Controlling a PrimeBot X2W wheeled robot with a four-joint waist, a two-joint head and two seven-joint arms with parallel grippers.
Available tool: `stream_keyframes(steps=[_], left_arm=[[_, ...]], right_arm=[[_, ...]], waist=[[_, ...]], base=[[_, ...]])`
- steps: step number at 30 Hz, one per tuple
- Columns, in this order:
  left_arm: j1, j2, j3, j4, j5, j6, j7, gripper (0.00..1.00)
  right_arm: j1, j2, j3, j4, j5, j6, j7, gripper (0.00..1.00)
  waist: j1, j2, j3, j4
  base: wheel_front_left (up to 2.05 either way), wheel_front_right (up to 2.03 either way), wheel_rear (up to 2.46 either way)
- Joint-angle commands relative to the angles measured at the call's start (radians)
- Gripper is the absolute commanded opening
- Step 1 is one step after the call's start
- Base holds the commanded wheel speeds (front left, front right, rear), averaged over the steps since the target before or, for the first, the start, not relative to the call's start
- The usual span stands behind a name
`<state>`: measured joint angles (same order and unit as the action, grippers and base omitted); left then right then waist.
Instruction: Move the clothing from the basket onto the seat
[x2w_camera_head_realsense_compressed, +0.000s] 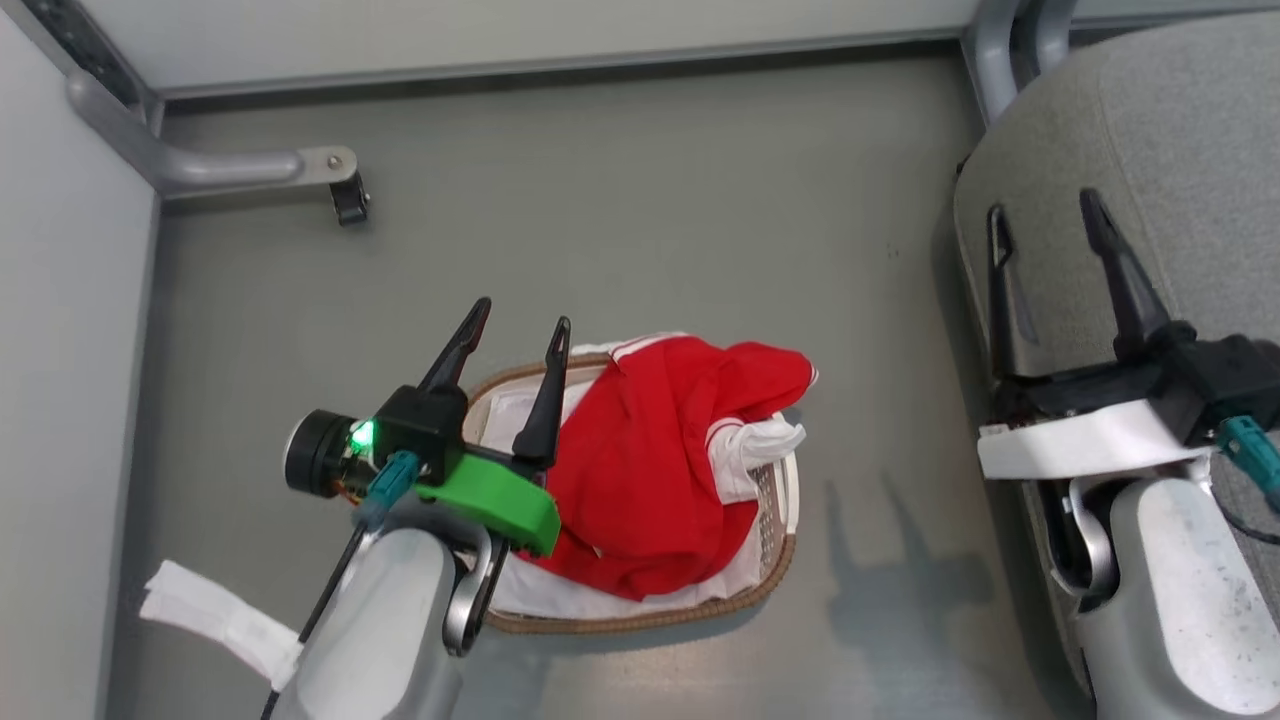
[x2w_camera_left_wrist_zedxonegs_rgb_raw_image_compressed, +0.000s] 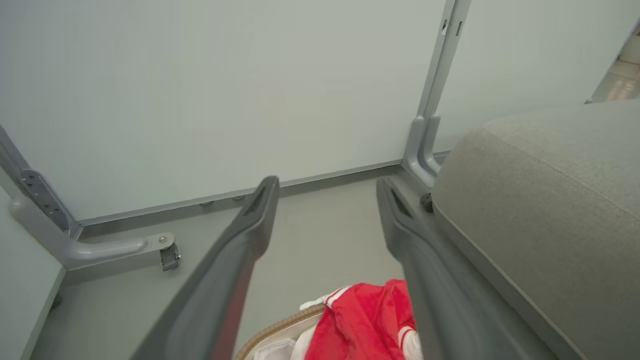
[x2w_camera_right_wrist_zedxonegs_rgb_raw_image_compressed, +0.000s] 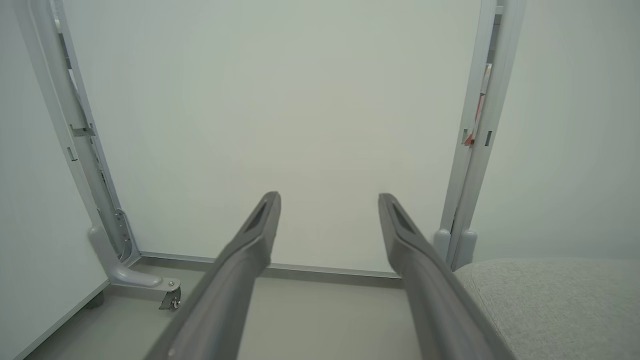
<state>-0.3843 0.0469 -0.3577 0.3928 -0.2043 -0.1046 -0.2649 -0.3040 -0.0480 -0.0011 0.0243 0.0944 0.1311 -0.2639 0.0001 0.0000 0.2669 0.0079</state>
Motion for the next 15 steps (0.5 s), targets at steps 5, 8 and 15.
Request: stream_keyframes(steps=[5,8,15], left_arm=[[-0.160,0.006,-0.057,0.187,0.020,-0.015,0.001,1.00],[-0.219,0.007,-0.101,0.296,0.024,-0.019,0.001,1.00],[-0.334,0.007,-0.184,0.517,0.012,-0.026,0.014,1.00]], right_arm=[[-0.094,-0.004,-0.027,-0.059,0.016,-0.001,-0.001,1.00],[-0.130,-0.004,-0.038,-0.078,0.027,-0.001,-0.001,1.00],[-0.194,-0.003,-0.038,-0.112,0.054,-0.001,-0.001,1.00]], waist=[[-0.0001,0.0000,0.322,-0.102],[-0.0001,0.0000,0.381,-0.121],[-0.0001,0.0000,0.485,-0.162]], base=[[0.00,0.00,0.00],[0.00,0.00,0.00],[0.00,0.00,0.00]])
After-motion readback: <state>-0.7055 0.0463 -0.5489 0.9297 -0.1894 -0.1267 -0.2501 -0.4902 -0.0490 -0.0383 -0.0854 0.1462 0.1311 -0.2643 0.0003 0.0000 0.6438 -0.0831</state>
